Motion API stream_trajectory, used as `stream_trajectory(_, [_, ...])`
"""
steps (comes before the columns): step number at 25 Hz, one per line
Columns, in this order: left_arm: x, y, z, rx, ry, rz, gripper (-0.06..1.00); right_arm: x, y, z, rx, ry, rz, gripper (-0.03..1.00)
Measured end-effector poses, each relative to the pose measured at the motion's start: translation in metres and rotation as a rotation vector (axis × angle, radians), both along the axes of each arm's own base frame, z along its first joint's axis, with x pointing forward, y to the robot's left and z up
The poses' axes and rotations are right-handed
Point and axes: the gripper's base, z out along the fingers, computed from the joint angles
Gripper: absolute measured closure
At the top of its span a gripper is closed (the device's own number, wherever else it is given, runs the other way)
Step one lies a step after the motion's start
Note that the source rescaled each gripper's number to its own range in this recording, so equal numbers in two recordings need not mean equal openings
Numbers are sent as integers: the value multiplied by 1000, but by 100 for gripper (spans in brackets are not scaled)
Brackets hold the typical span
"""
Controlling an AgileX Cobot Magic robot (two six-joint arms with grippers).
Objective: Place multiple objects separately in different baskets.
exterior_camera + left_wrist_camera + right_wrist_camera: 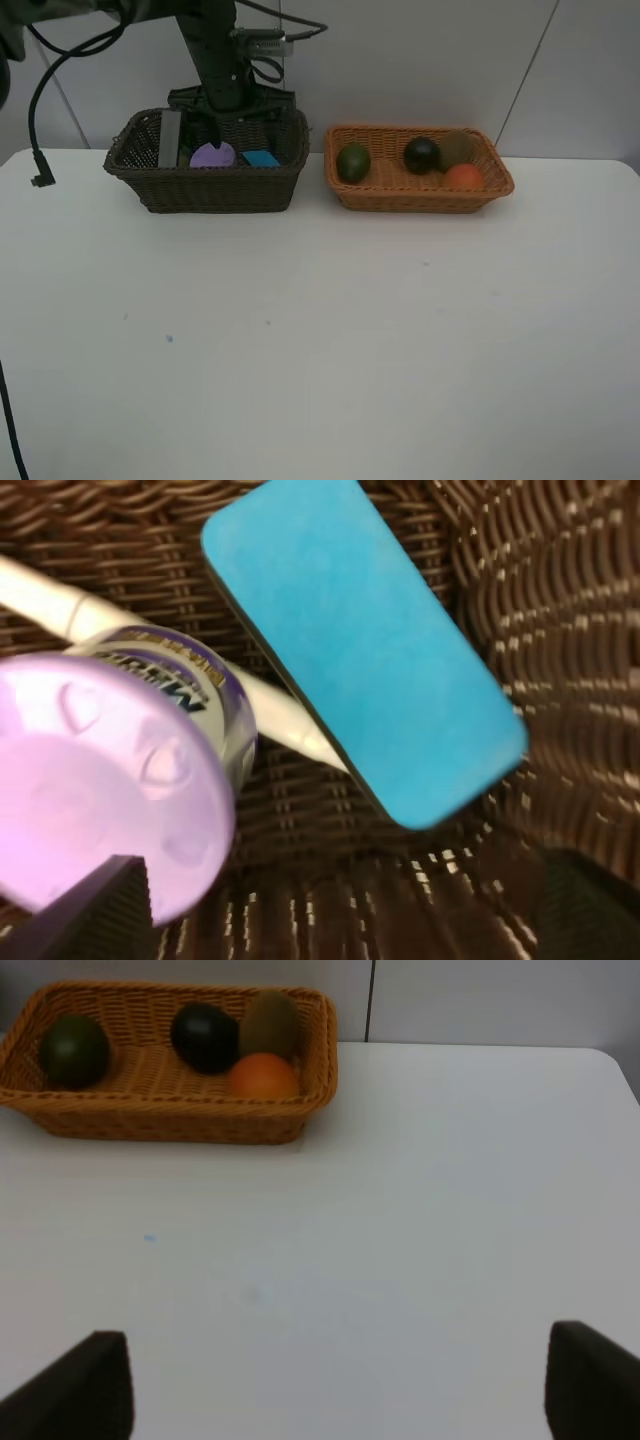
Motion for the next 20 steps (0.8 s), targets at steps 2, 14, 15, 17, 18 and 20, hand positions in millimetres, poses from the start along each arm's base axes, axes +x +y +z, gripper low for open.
stream_trajectory(2, [-6, 2, 23, -11, -26, 1, -5, 0, 0, 0, 0, 0, 0, -3])
stream_trajectory(14, [-50, 27, 130, 5, -131, 9, -5, 0, 0, 0, 0, 0, 0, -3])
stream_trajectory(15, [-54, 29, 139, 5, -153, 8, -5, 0, 0, 0, 0, 0, 0, -3])
stream_trajectory(17, [-65, 34, 157, 1, -189, 5, -5, 0, 0, 0, 0, 0, 0, -3])
stream_trajectory(18, [-72, 37, 166, -2, -202, 4, -5, 0, 0, 0, 0, 0, 0, -3])
stream_trajectory(20, [-90, 45, 183, -11, -229, 4, -5, 0, 0, 0, 0, 0, 0, -3])
